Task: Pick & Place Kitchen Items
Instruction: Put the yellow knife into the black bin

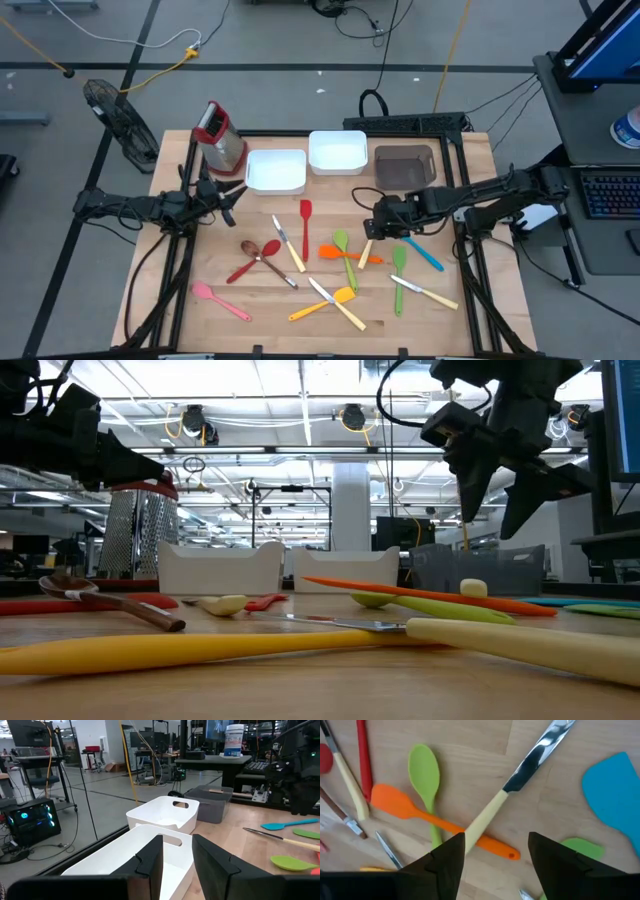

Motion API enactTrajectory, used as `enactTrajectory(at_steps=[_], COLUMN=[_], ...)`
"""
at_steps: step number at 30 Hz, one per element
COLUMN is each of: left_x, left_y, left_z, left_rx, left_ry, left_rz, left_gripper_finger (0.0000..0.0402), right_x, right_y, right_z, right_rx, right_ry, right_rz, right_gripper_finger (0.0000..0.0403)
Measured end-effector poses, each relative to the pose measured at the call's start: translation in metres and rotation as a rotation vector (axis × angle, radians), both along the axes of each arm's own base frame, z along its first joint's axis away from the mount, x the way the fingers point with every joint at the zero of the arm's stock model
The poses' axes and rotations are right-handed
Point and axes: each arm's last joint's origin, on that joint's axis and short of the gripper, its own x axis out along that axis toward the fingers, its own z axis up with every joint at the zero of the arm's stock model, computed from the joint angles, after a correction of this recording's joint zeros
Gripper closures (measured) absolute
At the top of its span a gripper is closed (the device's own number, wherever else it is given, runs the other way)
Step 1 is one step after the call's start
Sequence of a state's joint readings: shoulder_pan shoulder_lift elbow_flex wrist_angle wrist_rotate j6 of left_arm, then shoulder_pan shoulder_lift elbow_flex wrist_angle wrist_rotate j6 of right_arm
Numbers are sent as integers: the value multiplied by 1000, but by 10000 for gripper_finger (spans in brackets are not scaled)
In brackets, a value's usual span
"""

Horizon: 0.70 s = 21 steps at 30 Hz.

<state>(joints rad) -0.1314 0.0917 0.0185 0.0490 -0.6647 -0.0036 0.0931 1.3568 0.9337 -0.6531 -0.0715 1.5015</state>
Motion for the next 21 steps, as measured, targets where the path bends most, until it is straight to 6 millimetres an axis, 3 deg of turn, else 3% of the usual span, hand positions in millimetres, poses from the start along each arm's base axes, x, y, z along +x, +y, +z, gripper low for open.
enactTrajectory(at_steps=[21], left_x=[0], left_y=[0], left_z=[0], left_rx=[7], left_ry=[5], left_rz=[0], left_gripper_finger=[295], right_x=[28], right_y=[-9], right_z=[-37], right_rx=[7], right_ry=[50], right_rz=[-50], right_gripper_finger=[196])
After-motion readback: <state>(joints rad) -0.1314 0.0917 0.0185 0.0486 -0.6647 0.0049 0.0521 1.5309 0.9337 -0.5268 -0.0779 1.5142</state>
